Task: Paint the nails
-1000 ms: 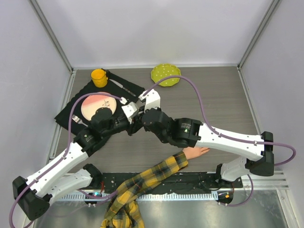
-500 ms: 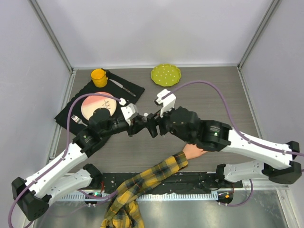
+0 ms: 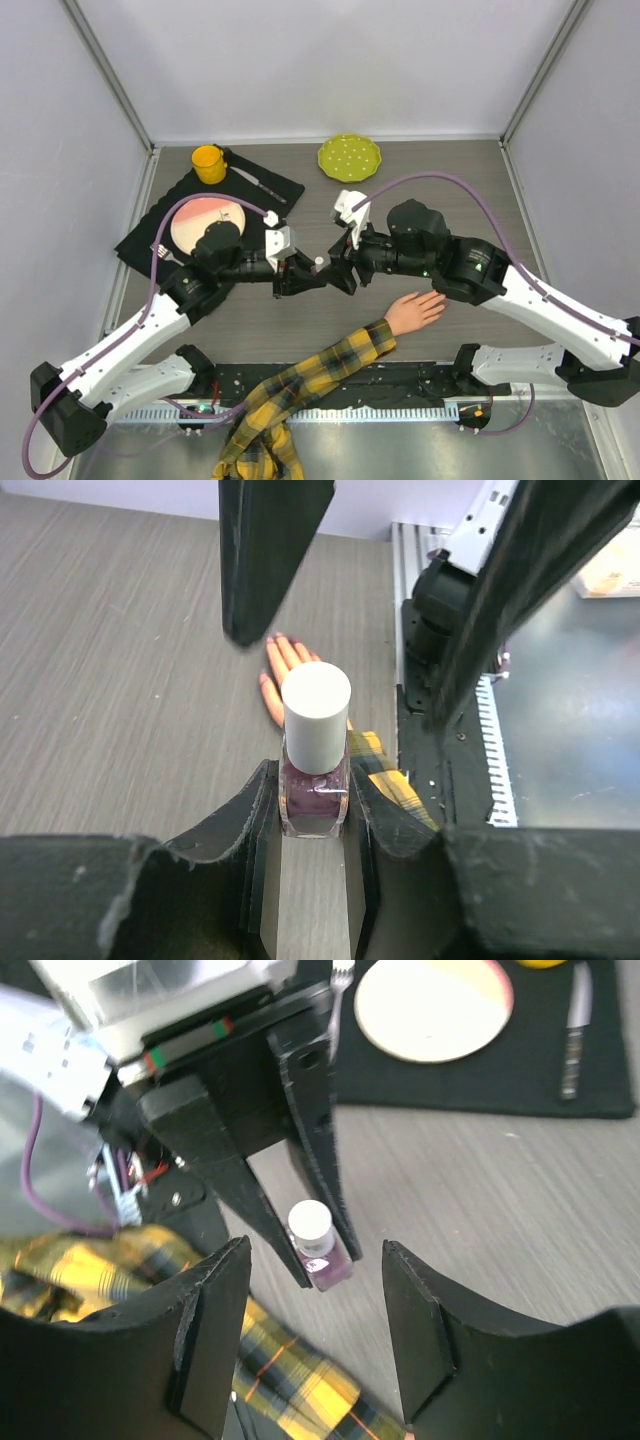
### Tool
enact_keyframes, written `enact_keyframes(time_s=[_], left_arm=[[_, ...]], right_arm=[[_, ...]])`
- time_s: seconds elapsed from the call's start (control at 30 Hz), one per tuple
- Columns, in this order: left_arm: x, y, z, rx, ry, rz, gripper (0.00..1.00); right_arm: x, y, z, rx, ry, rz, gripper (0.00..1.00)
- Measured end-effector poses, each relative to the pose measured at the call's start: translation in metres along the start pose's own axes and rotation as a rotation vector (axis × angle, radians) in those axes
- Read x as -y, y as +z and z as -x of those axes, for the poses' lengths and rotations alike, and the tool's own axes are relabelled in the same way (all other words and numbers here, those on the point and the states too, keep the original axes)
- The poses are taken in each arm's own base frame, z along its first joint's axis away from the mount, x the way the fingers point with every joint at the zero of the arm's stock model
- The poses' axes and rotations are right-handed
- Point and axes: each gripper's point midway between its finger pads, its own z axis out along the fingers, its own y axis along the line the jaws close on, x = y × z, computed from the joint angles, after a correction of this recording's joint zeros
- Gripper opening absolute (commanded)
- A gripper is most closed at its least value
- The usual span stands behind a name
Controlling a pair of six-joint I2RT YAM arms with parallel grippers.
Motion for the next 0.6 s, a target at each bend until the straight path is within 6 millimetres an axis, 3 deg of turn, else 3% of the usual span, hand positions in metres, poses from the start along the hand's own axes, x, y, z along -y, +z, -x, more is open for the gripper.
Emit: enact_keyframes(time_s=[0.13,0.43,0.6], left_arm=[[0.006,0.000,0.001,0.002,-0.012,-0.032,0.00],[0.011,0.000,0.001,0.003,-0.019,-0.061,0.00],[0.013,0.000,0.001,0.001,-0.021,-0.068,0.00]], right_arm=[[-0.009,0.008,-0.008,-0.054,-0.035,0.073,0.57],[-0.016,0.015,-0.009,-0.081,-0.083,0.129,0.34],[-0.013,0.020,-0.013,-0.100,-0.097,0.128,0.12]])
